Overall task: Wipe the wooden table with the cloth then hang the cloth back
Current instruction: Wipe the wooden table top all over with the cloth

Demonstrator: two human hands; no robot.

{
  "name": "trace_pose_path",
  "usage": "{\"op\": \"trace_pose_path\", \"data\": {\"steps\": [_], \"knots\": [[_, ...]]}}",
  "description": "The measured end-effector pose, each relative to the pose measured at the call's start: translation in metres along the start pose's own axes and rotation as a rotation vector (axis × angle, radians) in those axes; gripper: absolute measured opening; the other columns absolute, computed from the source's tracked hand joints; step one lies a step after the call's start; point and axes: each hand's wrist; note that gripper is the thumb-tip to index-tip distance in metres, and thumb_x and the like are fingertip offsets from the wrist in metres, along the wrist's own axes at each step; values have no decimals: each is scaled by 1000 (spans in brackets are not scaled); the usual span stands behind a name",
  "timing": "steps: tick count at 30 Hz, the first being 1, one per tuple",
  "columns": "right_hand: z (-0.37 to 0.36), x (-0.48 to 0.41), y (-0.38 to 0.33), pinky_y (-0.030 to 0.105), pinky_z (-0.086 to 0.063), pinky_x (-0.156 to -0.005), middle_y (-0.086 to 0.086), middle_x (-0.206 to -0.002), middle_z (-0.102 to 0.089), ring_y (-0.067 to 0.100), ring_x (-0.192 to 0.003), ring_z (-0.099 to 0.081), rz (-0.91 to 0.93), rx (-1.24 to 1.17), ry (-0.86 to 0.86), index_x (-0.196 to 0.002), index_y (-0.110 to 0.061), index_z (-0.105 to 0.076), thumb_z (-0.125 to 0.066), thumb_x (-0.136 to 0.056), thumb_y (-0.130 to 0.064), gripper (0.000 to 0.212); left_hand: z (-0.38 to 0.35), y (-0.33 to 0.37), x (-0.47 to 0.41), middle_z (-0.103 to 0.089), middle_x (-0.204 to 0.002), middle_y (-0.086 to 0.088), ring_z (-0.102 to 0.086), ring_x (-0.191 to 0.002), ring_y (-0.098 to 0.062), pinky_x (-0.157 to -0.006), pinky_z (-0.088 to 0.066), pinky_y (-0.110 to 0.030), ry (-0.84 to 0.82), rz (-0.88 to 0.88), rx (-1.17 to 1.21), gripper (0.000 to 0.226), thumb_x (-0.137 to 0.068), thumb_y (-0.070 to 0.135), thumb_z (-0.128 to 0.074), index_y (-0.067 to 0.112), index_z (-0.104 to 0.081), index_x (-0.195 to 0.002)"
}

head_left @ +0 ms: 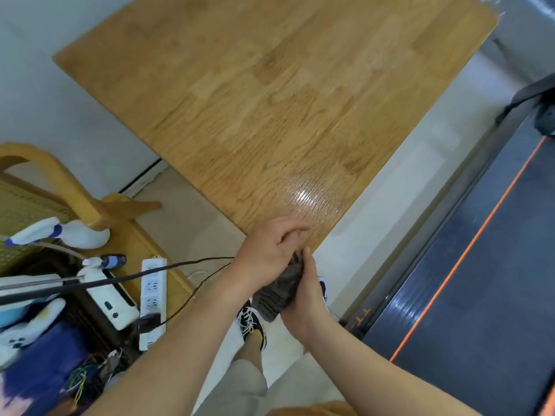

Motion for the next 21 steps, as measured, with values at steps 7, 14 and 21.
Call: {"op": "trace_pose_path", "data": {"steps": [7, 14, 21], "knots": [[19, 34, -19, 43, -53, -91, 17, -106, -72, 30, -98, -69, 41, 349, -1, -112, -8, -67, -46, -96, -49, 48, -16, -16, 76, -49, -114, 15, -46, -106, -3, -90, -37, -19, 29, 254, 25, 42, -82, 41, -65, 33, -54, -121], [15, 58, -34, 30, -59, -74, -9, -97, -65, 2, -83, -64, 715, 1217, -14, -126, -27, -61, -53, -87, -5, 45, -41, -34, 100, -67, -77, 13, -64, -73, -12, -62, -49, -24, 280, 429, 496, 21, -79, 23, -69, 37, -59, -90], [11, 20, -61, 26, -47, -82, -2, -104, -58, 9, -92, -56, 922, 1573, -89, -121, -21, -62, -57, -86, -10, 37, -57, -37, 62, -40, -132, 10, -41, -118, -6, -93, -37, -21, 839, 651, 782, 59, -83, 25, -70, 31, -39, -133]]}}
Point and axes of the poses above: each hand's wrist, its own x-axis away from the middle knuckle, its own z-axis out of the back of the hand, y = z × x
